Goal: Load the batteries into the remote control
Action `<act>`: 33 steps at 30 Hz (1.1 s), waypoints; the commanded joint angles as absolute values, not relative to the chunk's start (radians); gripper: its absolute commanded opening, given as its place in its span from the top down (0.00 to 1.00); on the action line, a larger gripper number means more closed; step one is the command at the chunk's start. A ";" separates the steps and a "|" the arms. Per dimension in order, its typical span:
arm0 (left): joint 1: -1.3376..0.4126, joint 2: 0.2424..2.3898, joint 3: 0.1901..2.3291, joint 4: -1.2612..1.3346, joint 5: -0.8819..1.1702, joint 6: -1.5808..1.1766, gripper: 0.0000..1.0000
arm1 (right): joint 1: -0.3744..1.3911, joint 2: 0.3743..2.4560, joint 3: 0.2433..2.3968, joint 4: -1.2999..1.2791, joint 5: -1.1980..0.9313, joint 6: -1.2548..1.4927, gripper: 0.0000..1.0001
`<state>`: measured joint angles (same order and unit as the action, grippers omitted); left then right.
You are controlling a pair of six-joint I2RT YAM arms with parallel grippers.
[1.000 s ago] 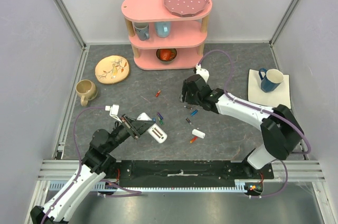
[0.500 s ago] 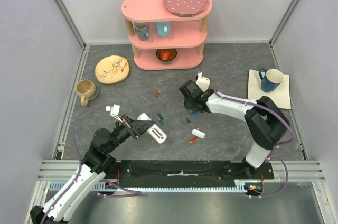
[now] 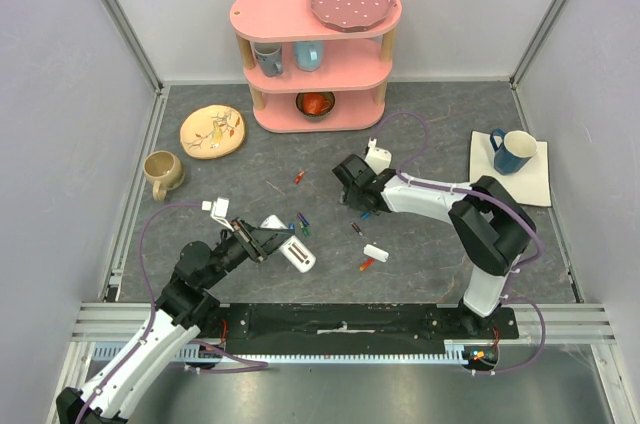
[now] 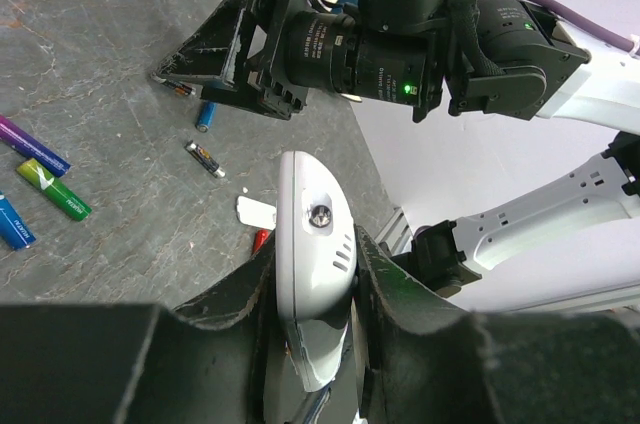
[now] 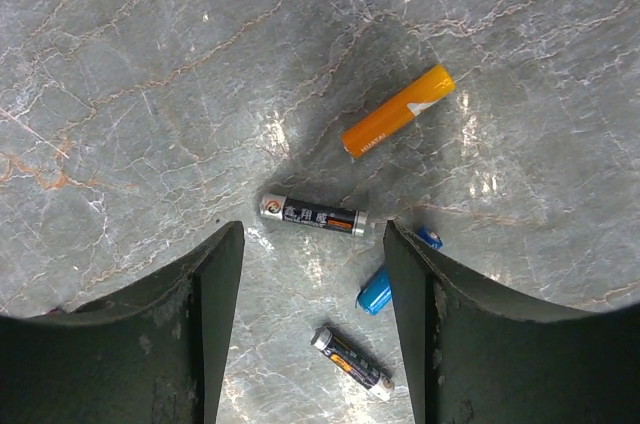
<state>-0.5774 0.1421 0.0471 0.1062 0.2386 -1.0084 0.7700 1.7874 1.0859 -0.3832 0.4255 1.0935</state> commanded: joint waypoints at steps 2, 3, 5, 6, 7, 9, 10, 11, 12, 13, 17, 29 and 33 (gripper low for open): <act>-0.571 0.150 -0.028 0.141 0.238 -0.979 0.98 | 0.778 1.812 1.137 -0.391 0.474 1.134 0.35; -0.571 0.150 -0.028 0.141 0.238 -0.977 0.98 | 0.778 1.818 1.140 -0.391 0.474 1.137 0.35; -0.571 0.149 -0.026 0.141 0.238 -0.976 0.98 | 0.779 1.821 1.141 -0.396 0.480 1.137 0.35; -0.571 0.149 -0.026 0.141 0.239 -0.976 0.98 | 0.781 1.827 1.143 -0.399 0.482 1.138 0.36; -0.571 0.150 -0.028 0.141 0.238 -0.976 0.98 | 0.781 1.828 1.144 -0.405 0.486 1.141 0.36; -0.571 0.146 -0.029 0.141 0.239 -0.977 0.98 | 0.782 1.838 1.147 -0.411 0.489 1.143 0.36; -0.572 0.147 -0.029 0.140 0.241 -0.979 0.98 | 0.784 1.841 1.153 -0.420 0.497 1.146 0.37; -0.571 0.146 -0.029 0.138 0.241 -0.979 0.98 | 0.785 1.845 1.157 -0.423 0.499 1.144 0.37; -0.571 0.144 -0.029 0.138 0.242 -0.979 0.98 | 0.787 1.850 1.160 -0.428 0.500 1.146 0.37; -0.571 0.141 -0.029 0.135 0.241 -0.979 0.98 | 0.788 1.855 1.164 -0.436 0.503 1.144 0.37; -0.571 0.133 -0.031 0.129 0.242 -0.979 0.98 | 0.790 1.868 1.175 -0.449 0.508 1.146 0.37; -0.571 0.109 -0.034 0.112 0.242 -0.979 0.98 | 0.793 1.890 1.172 -0.459 0.483 1.124 0.49; -0.571 0.106 -0.032 0.110 0.245 -0.979 0.98 | 0.795 1.868 1.160 -0.457 0.483 1.098 0.56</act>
<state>-0.5774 0.1192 0.0471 0.0986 0.2379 -1.0084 0.7891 1.8603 1.1519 -0.4423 0.4786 1.1038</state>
